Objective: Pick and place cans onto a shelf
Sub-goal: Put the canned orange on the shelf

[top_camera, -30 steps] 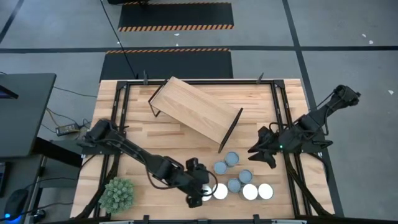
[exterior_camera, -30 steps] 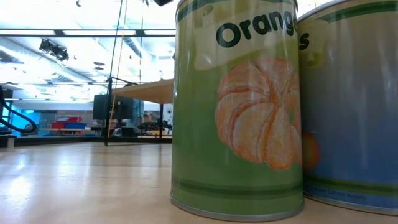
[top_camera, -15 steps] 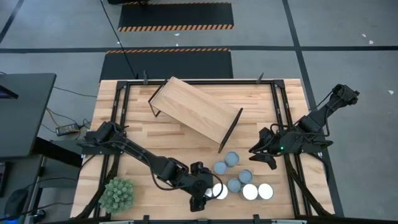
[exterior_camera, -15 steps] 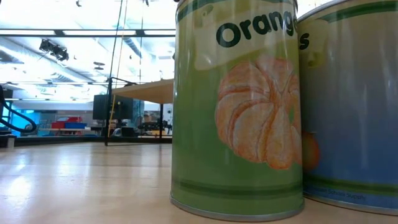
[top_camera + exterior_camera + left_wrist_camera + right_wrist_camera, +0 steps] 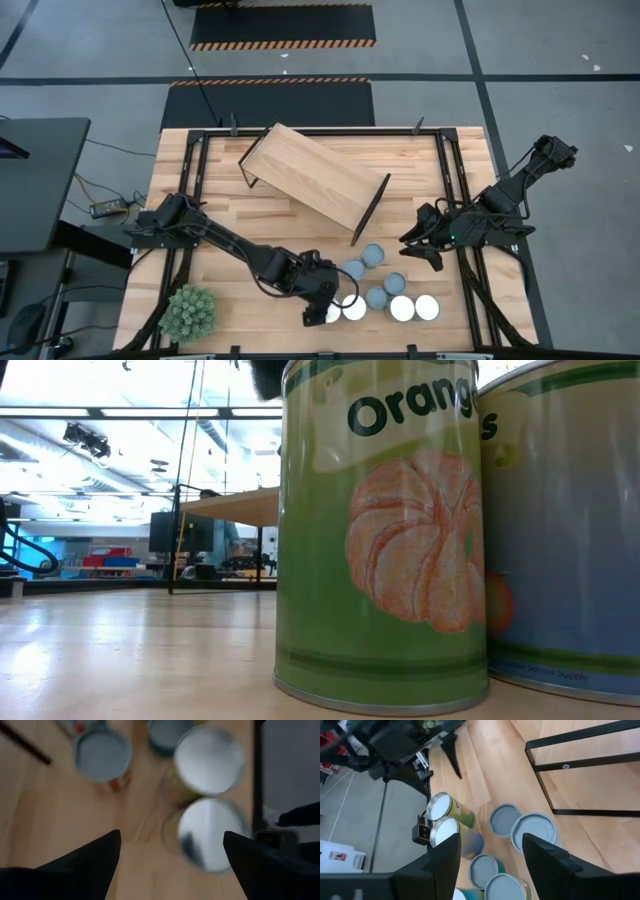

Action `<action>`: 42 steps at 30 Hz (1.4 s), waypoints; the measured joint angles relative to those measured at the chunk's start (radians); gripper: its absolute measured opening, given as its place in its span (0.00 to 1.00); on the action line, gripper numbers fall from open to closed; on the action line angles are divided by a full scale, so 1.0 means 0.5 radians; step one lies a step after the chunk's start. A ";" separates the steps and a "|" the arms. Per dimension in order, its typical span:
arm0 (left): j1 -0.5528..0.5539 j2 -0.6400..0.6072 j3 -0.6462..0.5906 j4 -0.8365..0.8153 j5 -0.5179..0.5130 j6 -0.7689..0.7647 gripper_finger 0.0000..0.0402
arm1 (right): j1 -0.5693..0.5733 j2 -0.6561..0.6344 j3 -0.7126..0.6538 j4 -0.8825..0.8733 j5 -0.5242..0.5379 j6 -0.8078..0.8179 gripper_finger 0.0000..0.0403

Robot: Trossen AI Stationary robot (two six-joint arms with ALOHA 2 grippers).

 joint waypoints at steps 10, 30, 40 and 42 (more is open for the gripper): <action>0.028 0.044 -0.001 -0.051 0.118 -0.145 0.72 | -0.001 0.001 -0.001 0.001 0.019 0.000 0.54; -0.023 0.129 0.001 -0.017 0.132 -0.199 0.36 | -0.001 0.000 -0.002 0.004 0.019 0.007 0.54; -0.023 0.129 0.002 -0.017 0.132 -0.237 0.16 | -0.001 0.000 -0.002 0.004 0.019 0.007 0.54; -0.022 0.129 0.002 -0.019 0.130 -0.237 0.11 | -0.001 0.000 -0.002 0.005 0.019 0.007 0.54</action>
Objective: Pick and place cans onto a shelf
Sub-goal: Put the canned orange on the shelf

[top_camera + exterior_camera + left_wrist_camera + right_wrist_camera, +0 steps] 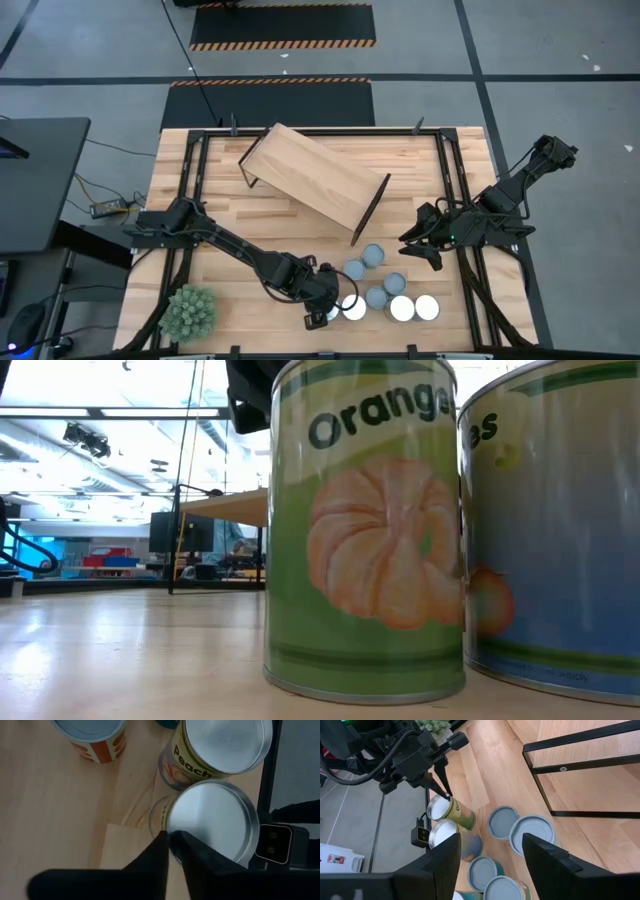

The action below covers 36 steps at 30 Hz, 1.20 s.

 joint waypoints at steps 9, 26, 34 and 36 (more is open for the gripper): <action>0.008 0.000 0.002 -0.036 -0.015 0.003 0.01 | 0.000 0.000 0.000 0.000 0.000 0.000 0.54; 0.143 -0.099 0.000 -0.124 -0.025 0.326 0.00 | 0.000 0.000 0.001 0.008 -0.007 0.032 0.54; 0.236 -0.100 0.000 -0.176 -0.022 0.554 0.00 | 0.000 0.000 0.001 0.015 -0.008 0.039 0.54; 0.265 -0.100 0.000 -0.209 -0.021 0.623 0.00 | 0.000 0.000 0.001 0.015 -0.008 0.039 0.54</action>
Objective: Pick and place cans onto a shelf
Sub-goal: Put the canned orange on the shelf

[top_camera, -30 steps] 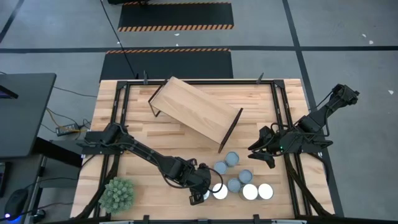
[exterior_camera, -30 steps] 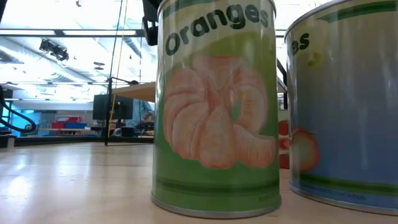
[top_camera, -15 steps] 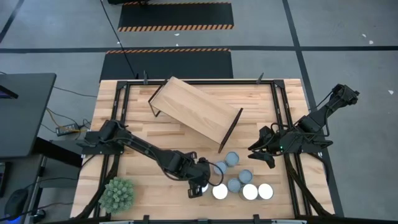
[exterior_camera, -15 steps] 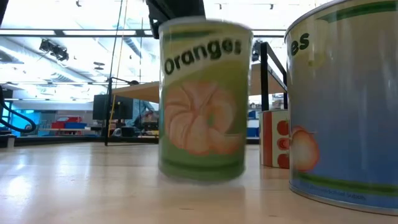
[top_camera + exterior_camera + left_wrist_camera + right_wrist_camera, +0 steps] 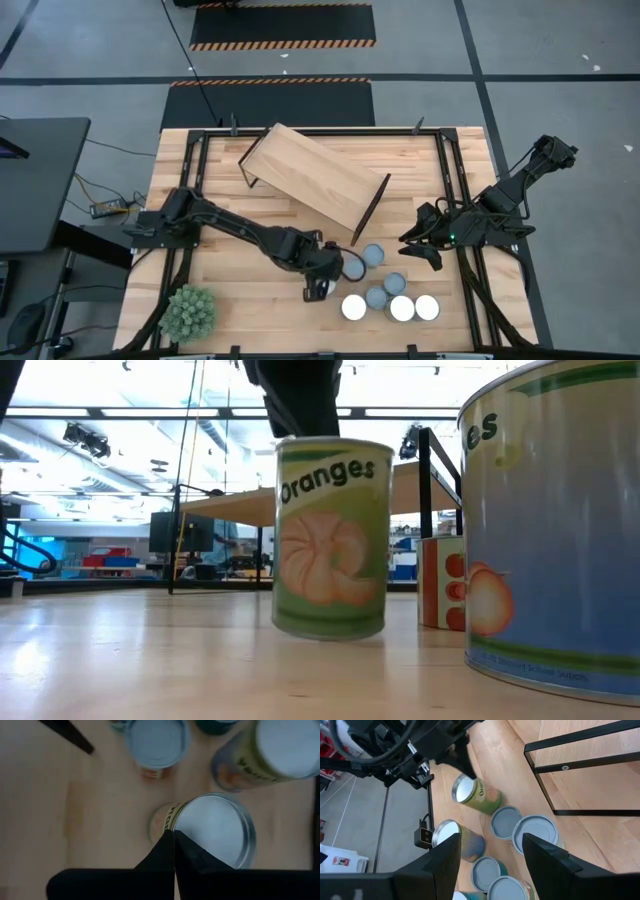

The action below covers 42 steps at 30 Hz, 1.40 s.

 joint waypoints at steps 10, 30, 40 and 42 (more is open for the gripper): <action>0.139 0.000 0.001 -0.188 0.103 0.373 0.00 | 0.000 0.000 0.000 0.000 0.000 0.015 0.54; 0.377 -0.068 0.002 -0.605 0.154 0.851 0.00 | 0.000 0.000 0.001 0.060 0.021 0.015 0.54; 0.381 -0.500 -0.496 -0.388 0.139 0.710 0.00 | -0.001 0.000 0.001 0.061 0.089 0.021 0.54; 0.381 -0.623 -0.631 -0.320 0.116 0.645 0.00 | -0.001 0.000 0.001 0.072 0.095 0.009 0.54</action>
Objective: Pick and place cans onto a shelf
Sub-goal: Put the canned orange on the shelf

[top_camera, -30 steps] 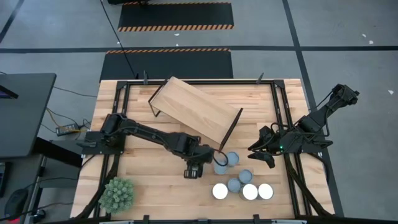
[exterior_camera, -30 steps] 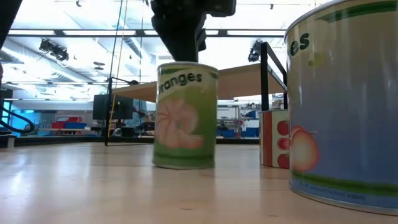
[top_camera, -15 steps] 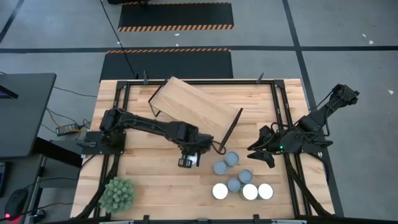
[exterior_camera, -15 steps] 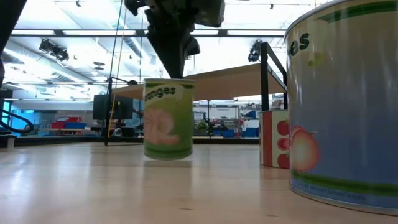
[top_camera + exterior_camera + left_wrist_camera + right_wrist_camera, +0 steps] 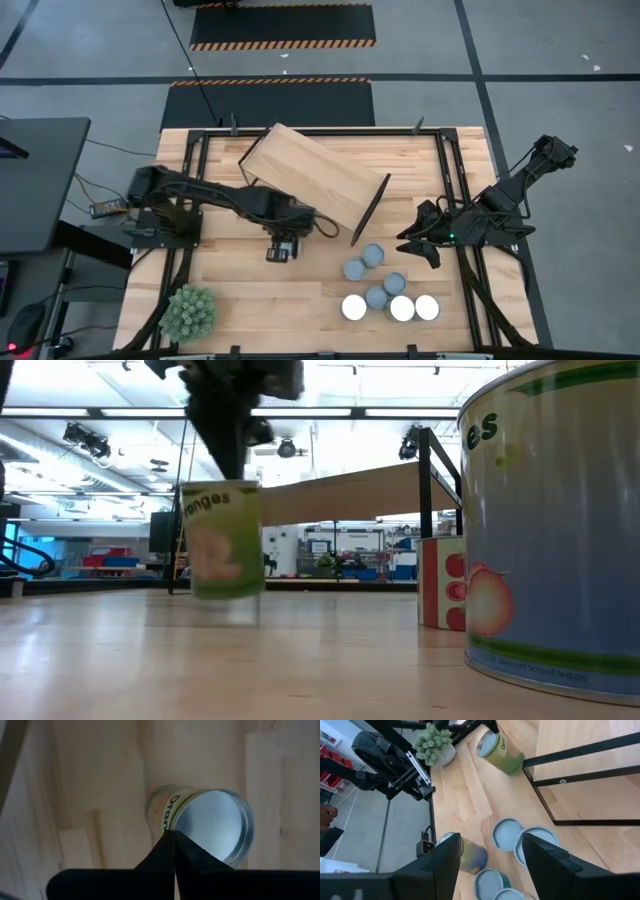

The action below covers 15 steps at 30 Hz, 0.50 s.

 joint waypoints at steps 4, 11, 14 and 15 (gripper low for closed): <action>0.019 -0.137 -0.179 0.020 -0.060 -0.064 0.00 | -0.016 0.000 0.000 0.002 -0.001 -0.014 0.54; 0.120 -0.237 -0.445 0.133 -0.014 0.000 0.00 | -0.071 0.000 0.000 0.020 -0.002 -0.009 0.54; 0.180 -0.267 -0.518 0.197 0.059 0.037 0.00 | -0.094 0.000 0.000 0.024 -0.002 -0.003 0.54; 0.194 -0.276 -0.530 0.207 0.082 0.046 0.00 | -0.099 0.000 0.000 0.026 -0.002 -0.003 0.54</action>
